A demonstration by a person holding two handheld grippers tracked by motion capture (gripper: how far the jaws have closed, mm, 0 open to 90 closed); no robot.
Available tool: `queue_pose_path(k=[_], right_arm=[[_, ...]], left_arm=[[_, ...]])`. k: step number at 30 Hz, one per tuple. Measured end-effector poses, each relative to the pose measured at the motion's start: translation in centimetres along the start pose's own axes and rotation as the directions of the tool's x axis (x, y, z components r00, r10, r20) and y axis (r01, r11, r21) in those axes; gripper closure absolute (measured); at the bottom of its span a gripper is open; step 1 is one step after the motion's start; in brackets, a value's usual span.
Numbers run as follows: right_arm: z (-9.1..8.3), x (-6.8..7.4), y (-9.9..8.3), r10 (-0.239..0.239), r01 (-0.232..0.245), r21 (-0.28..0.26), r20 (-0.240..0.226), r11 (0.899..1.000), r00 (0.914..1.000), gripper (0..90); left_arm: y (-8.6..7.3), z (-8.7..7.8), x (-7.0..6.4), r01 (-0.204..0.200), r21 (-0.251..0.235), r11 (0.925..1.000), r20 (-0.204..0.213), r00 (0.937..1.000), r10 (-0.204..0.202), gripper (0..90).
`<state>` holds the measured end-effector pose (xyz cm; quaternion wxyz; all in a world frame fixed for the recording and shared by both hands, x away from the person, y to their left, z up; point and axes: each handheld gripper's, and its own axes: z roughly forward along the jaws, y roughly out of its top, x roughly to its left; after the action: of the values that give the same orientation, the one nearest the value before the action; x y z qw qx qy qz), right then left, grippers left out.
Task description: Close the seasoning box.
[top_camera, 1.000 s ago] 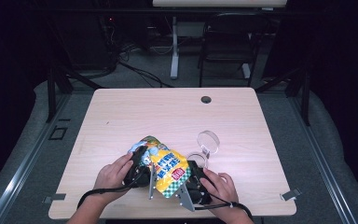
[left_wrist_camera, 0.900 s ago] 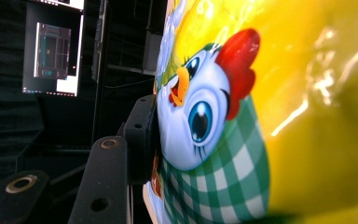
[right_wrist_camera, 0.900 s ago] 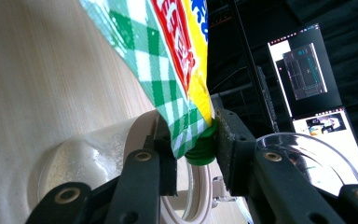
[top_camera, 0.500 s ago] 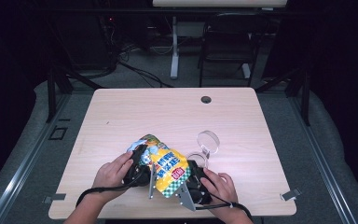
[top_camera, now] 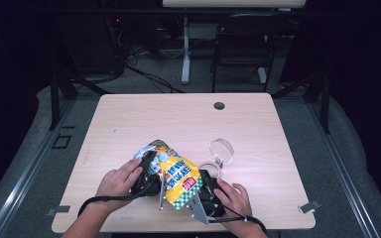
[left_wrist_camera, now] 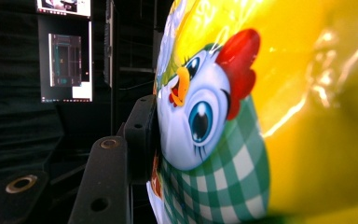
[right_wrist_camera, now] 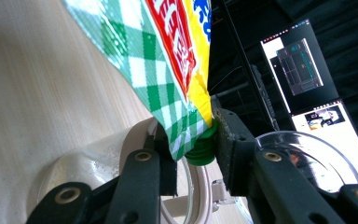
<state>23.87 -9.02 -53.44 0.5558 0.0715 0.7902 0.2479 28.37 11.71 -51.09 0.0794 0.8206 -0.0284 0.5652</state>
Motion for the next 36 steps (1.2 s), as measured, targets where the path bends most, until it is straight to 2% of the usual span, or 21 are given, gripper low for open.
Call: queue_pose_path(k=[19, 28, 36], right_arm=[[0.0, 0.0, -0.1, 0.03, -0.03, 0.001, -0.015, 1.0, 0.9994, 71.1], [0.0, -0.1, -0.1, 0.038, -0.038, 0.003, -0.015, 0.999, 0.9992, 71.1], [-0.1, -0.2, -0.2, 0.054, -0.054, 0.009, -0.014, 0.998, 0.9984, 71.1]], left_arm=[[0.4, -0.2, 0.6, -0.061, 0.014, 0.9981, -0.001, 0.9982, 0.061, 55.2], [0.6, -0.3, 0.9, -0.071, 0.026, 0.9971, 0.01, 0.9974, 0.071, 55.2], [0.8, -0.3, 1.1, -0.082, 0.022, 0.9964, -0.001, 0.9966, 0.082, 55.2]])
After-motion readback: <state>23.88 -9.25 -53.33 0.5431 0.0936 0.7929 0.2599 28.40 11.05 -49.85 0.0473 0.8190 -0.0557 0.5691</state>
